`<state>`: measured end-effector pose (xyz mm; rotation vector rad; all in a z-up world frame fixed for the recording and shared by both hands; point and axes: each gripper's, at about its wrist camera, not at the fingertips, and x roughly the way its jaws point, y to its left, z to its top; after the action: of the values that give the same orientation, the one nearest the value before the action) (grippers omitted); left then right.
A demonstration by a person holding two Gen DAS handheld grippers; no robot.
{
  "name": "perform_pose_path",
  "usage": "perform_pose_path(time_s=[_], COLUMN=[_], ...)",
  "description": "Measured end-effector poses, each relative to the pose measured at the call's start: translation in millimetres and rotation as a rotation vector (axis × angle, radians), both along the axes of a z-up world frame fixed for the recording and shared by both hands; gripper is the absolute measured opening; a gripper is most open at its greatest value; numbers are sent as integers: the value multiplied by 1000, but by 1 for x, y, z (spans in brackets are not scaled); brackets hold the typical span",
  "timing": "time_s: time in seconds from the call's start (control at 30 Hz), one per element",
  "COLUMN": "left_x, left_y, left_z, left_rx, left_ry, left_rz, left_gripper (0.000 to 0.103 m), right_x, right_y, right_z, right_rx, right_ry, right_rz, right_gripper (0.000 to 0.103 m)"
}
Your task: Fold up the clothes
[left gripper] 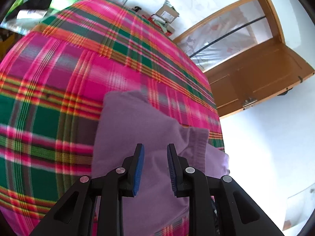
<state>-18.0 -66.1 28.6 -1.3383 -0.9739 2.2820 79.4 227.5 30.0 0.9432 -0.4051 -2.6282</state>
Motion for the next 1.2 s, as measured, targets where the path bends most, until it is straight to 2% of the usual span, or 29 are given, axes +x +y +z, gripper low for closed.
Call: perform_pose_path(time_s=[0.07, 0.2, 0.3, 0.37, 0.47, 0.53, 0.57, 0.6, 0.67, 0.8, 0.87, 0.97, 1.07, 1.13, 1.17, 1.2], left_x=[2, 5, 7, 8, 6, 4, 4, 3, 2, 2, 0, 0, 1, 2, 2, 3], left_y=[-2, -4, -4, -5, -8, -8, -7, -7, -5, -7, -9, -12, -13, -15, -15, -16], left_z=[-4, -11, -12, -13, -16, -19, -20, -21, -22, -24, -26, -28, -29, -29, -29, -29], left_rx=[3, 1, -8, 4, 6, 5, 10, 12, 7, 3, 3, 7, 6, 10, 11, 11], left_ry=[-11, -25, -24, -24, -33, -44, -48, -50, -51, -49, -50, -55, -54, -54, -53, -53], left_rz=[3, 9, 13, 15, 20, 23, 22, 19, 12, 21, 29, 27, 27, 32, 33, 32], left_gripper=[25, 25, 25, 25, 25, 25, 25, 25, 25, 25, 25, 25, 25, 25, 25, 25], right_x=[2, -10, -26, -37, -42, -44, -45, -46, -47, -47, -47, -52, -45, -43, -45, -48], right_y=[-2, -17, -32, -41, -52, -51, -51, -47, -39, -18, -15, -19, -15, -12, -8, -6], right_z=[9, 27, 30, 27, 20, 17, 15, 16, 18, 25, 20, 4, 8, 17, 20, 21], right_rx=[22, 75, 98, 99, 126, 150, 161, 154, 117, -18, -21, 54, 50, 48, 52, 49], right_ry=[42, 98, 78, 32, 10, -3, -10, -19, -38, -79, -116, -169, -136, -96, -83, -87], right_rz=[1, 72, 155, 181, 213, 194, 184, 174, 166, 154, 135, 106, 102, 82, 64, 57], right_gripper=[36, 36, 37, 37, 37, 31, 18, 13, 10, 10, 10, 13, 14, 26, 42, 50])
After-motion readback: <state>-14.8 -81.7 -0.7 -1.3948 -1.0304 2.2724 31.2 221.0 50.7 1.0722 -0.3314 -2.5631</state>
